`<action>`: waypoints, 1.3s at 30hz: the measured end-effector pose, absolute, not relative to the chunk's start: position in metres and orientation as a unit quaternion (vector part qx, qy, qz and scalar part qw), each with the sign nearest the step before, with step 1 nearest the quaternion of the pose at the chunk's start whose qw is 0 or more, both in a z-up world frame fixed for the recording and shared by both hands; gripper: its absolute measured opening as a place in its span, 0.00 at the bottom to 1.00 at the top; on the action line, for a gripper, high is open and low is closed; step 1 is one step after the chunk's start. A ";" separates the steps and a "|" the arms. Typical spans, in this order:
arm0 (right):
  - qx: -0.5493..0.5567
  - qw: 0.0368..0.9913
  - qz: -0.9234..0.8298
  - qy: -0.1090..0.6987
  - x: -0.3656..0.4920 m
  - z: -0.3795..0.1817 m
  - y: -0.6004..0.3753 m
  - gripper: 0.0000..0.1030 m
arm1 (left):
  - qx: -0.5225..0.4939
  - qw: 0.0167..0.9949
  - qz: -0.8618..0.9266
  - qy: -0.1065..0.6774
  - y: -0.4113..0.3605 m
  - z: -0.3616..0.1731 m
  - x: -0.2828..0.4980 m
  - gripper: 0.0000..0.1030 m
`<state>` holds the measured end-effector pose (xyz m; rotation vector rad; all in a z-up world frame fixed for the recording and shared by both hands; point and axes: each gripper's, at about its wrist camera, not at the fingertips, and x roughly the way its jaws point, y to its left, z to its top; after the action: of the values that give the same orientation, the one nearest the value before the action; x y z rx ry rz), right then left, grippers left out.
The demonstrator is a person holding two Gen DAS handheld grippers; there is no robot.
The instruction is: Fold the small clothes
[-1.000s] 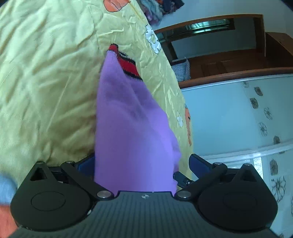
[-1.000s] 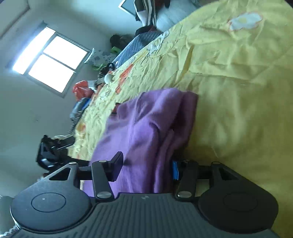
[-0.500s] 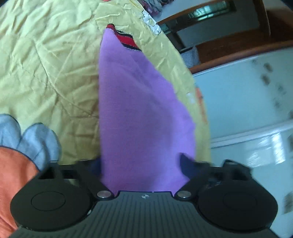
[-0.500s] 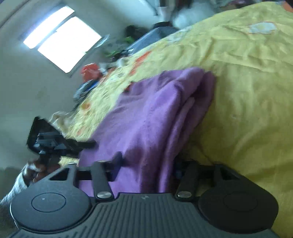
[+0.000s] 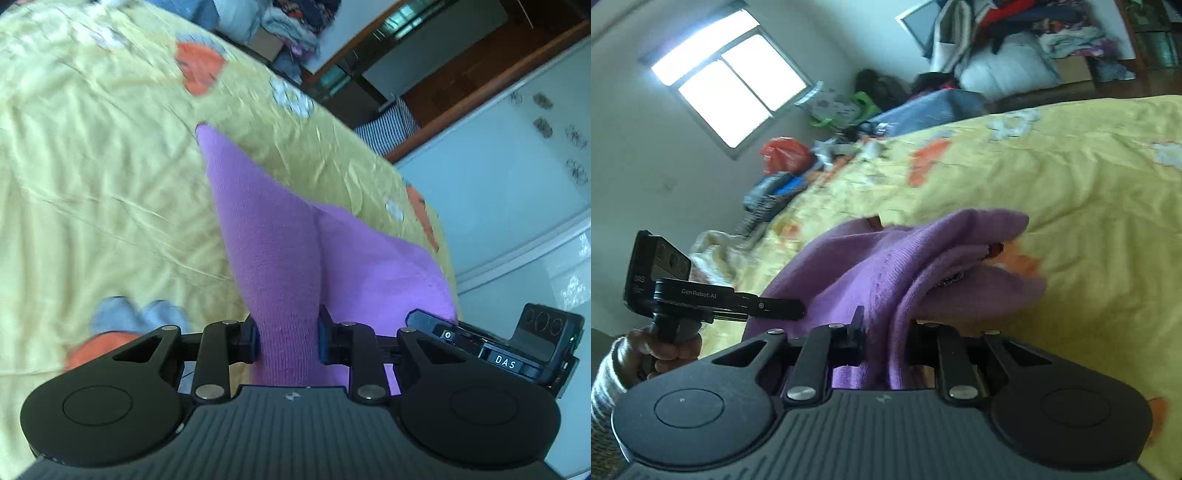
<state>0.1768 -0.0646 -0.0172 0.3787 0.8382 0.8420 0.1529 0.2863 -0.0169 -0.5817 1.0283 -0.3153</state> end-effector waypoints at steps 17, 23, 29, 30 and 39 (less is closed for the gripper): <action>0.156 0.791 0.410 0.426 0.041 -0.105 -0.073 0.70 | -0.356 0.780 -0.126 0.499 0.345 -0.086 -0.027 0.61; 0.142 0.801 0.423 0.399 0.006 -0.108 -0.073 0.65 | -0.418 0.765 -0.135 0.470 0.340 -0.111 -0.064 0.64; 0.146 0.805 0.394 0.419 0.020 -0.098 -0.068 0.09 | -0.434 0.746 -0.122 0.490 0.335 -0.111 -0.056 0.11; 0.150 0.804 0.401 0.413 0.015 -0.090 -0.070 0.09 | -0.435 0.749 -0.125 0.484 0.337 -0.104 -0.058 0.10; 0.133 0.833 0.340 0.415 0.008 -0.084 -0.090 0.46 | -0.367 0.779 -0.085 0.502 0.341 -0.090 -0.099 0.16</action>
<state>0.0082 -0.0899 -0.0844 0.2819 0.8794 0.7206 -0.0995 0.3406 -0.0905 -0.7931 1.0842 -0.1837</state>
